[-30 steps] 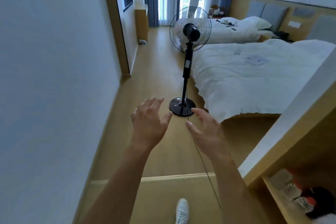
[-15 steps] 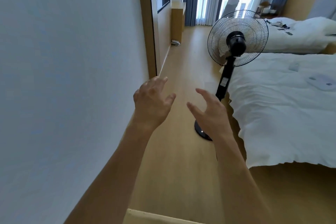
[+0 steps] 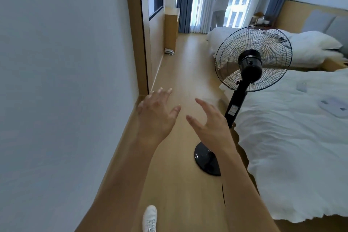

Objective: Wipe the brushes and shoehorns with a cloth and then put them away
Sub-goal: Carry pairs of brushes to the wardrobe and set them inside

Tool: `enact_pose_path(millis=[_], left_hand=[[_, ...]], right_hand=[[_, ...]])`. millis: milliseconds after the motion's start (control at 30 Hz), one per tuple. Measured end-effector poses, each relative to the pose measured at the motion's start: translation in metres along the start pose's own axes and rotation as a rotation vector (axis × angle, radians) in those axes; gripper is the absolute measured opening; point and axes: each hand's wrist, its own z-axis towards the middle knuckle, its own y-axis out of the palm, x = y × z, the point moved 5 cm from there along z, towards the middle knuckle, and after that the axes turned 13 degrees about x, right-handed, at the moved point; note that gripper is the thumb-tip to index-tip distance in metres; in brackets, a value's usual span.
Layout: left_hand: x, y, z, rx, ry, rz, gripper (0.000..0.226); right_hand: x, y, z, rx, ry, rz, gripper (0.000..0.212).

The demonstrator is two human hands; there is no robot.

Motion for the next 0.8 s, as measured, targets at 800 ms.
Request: enact_pose_path(millis=[800], left_hand=[[-0.114, 0.235, 0.434, -0.113, 0.154, 0.011, 0.057]], right_hand=[[0.071, 0.233, 0.429, 0.124, 0.127, -0.048, 0.058]])
